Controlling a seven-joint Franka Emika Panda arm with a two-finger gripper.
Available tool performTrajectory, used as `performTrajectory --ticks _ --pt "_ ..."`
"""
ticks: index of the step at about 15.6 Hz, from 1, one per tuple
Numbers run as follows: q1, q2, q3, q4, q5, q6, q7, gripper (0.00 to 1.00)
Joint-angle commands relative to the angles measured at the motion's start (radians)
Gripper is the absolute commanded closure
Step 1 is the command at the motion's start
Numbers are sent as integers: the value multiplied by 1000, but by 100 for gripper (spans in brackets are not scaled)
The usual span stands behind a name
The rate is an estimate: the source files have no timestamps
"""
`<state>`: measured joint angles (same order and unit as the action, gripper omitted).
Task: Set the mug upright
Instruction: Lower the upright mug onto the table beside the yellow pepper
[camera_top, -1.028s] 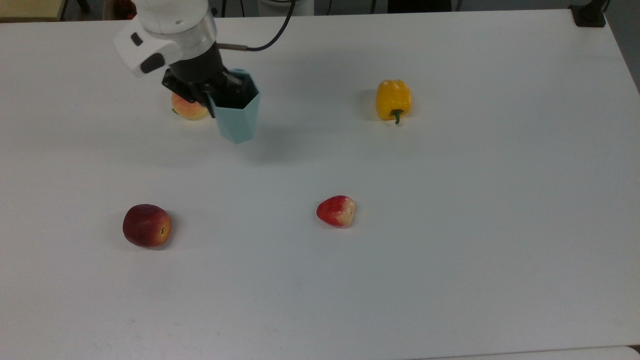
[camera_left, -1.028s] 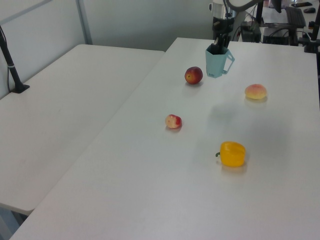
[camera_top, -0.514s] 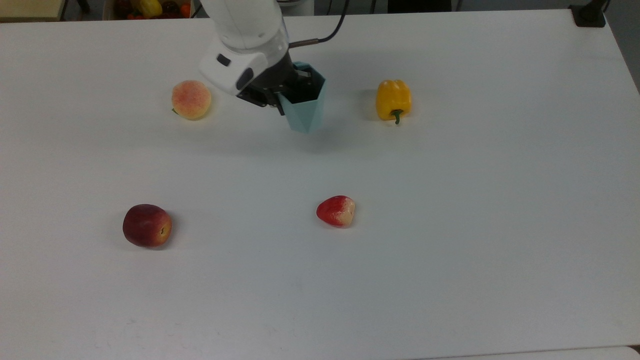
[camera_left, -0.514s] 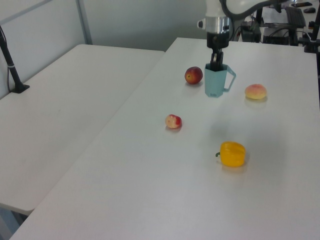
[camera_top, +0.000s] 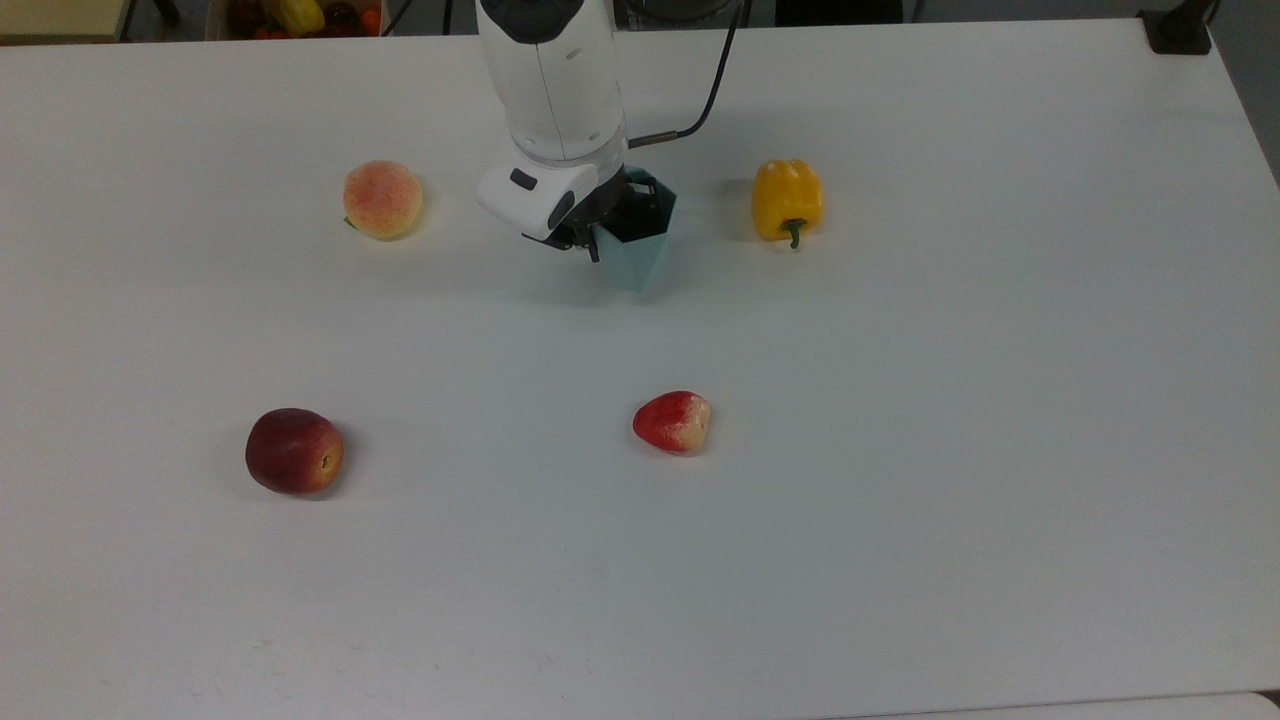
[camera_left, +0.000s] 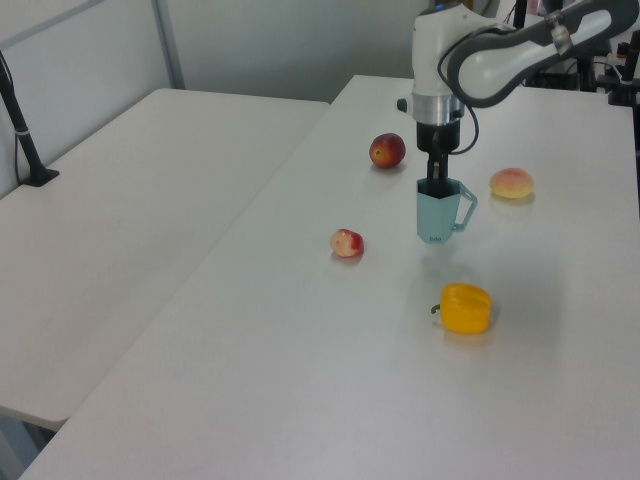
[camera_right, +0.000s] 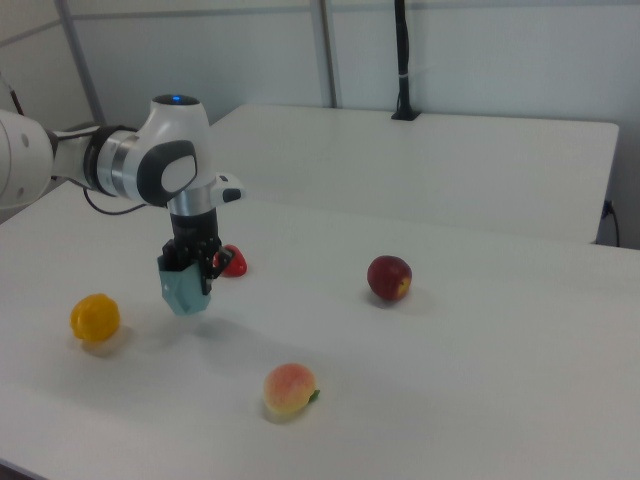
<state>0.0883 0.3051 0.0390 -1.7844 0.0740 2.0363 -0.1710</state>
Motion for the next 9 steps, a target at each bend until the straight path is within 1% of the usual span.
performTrajectory --ticks 1,3,6,7,8,9 --pt "5 -21 -2 -102 -40 132 -38 100" --pt "5 0 -2 -104 -42 163 -38 100" --pt "4 22 -2 -95 -42 167 -36 100" --pt "2 22 -2 -95 -40 167 -33 82" --pt "1 22 -2 -93 -37 167 -25 38" --pt "1 22 -2 -93 -30 167 -16 16"
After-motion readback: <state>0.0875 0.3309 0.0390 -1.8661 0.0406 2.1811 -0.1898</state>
